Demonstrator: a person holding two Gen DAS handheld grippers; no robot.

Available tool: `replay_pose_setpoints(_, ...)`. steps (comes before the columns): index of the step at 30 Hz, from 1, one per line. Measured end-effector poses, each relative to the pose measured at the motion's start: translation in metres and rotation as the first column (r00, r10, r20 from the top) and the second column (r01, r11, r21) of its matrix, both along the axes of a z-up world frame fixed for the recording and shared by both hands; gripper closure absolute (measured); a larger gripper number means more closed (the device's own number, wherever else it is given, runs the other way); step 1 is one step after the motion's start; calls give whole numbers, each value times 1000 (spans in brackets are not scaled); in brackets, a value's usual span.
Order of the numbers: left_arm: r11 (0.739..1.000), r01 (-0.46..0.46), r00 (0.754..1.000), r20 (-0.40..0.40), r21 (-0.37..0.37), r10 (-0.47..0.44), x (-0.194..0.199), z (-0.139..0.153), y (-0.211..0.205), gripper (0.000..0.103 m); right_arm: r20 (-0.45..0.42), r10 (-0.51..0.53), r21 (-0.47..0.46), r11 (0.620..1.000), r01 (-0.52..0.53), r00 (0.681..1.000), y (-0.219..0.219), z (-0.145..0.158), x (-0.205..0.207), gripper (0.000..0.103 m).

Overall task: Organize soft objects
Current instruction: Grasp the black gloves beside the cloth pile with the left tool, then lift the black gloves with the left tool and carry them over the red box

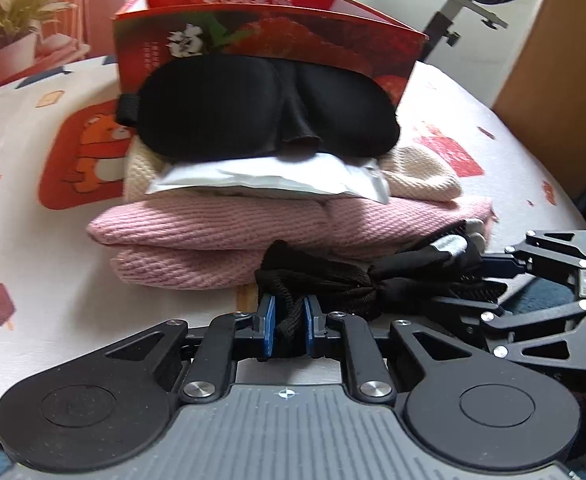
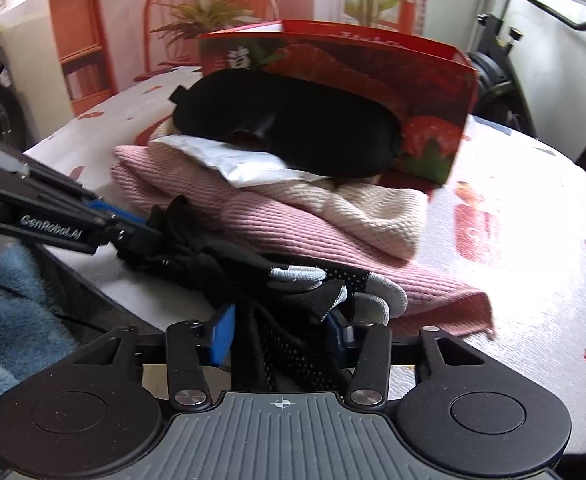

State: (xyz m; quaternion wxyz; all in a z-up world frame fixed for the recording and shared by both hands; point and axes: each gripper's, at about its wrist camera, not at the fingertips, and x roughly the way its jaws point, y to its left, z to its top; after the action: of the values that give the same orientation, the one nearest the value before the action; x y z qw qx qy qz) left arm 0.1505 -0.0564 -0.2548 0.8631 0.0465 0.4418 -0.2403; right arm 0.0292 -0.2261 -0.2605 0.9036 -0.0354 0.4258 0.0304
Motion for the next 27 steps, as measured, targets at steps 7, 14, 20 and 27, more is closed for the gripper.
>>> replay_pose_setpoints(7, 998, -66, 998, -16, 4, 66, 6, 2, 14, 87, 18, -12, -15, 1000, 12, 1000, 2, -1, 1, 50)
replay_pose_setpoints(14, 994, -109, 994, -18, 15, 110, 9, 1, 21, 86, 64, -51, -2, 999, 51, 997, -5, 1, -2, 42)
replay_pose_setpoints(20, 992, -120, 993, 0, 41, 120, 10, 2, 22, 83, 69, -41, 3, 999, 41, 997, -2, -2, 0, 42)
replay_pose_setpoints(27, 988, -149, 989, -9, 32, 150, 11, 1, 28, 71, 55, -60, 44, 997, 58, 997, -6, -7, 3, 41)
